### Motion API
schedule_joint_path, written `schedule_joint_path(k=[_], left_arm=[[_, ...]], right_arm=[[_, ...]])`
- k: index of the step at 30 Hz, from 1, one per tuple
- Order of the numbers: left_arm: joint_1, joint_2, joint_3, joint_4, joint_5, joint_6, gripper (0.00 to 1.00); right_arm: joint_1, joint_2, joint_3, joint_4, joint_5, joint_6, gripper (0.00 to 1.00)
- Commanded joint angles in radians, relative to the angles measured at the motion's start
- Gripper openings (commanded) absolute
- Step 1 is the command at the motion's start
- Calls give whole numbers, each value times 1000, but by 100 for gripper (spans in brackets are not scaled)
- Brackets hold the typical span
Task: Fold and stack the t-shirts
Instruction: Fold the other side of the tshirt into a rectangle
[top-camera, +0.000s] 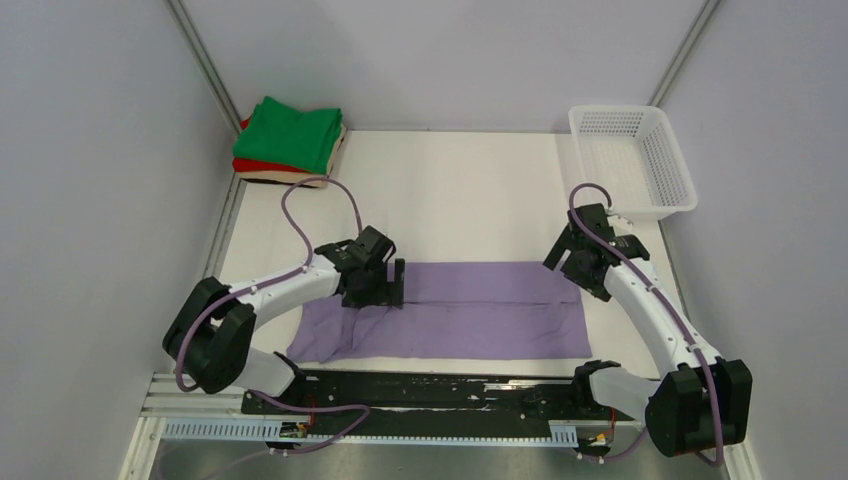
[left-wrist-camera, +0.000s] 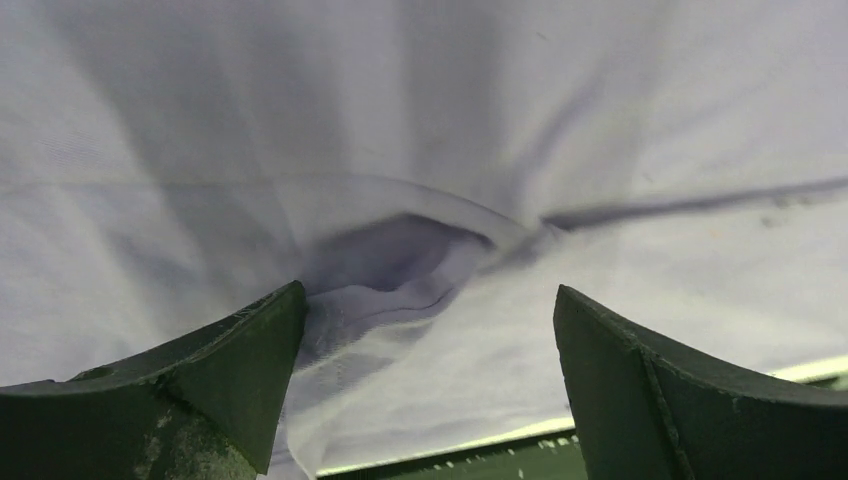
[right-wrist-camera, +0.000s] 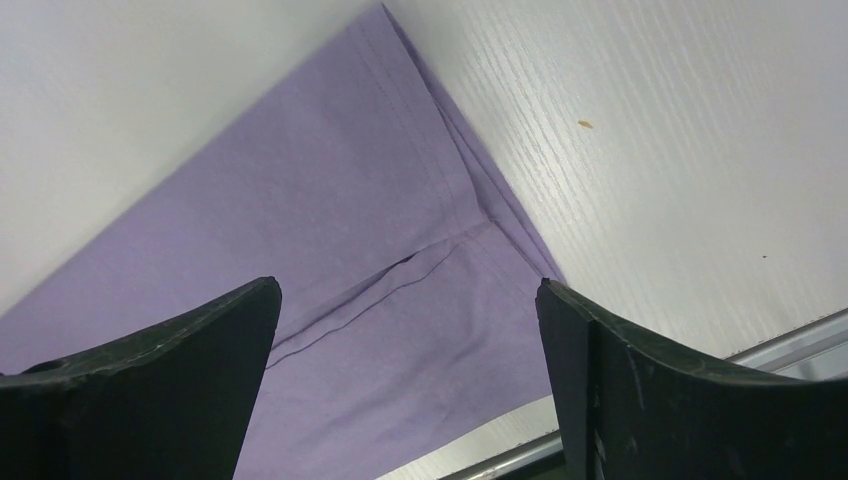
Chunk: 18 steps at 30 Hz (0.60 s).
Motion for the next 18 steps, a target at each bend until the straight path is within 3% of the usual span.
schedule_joint_path(k=[1,6,18], left_arm=[[-68,-85,3,-27,66,-53,100],[-100,-111,17,-85,52,-89,100],[-217,-46,12,88,206,-103,100]], right_arm=[[-4,-41,-15,38,1,19,100],[-3,-31,-31,51,4,12,100],[-4,-22,-50,96,6,-29,100]])
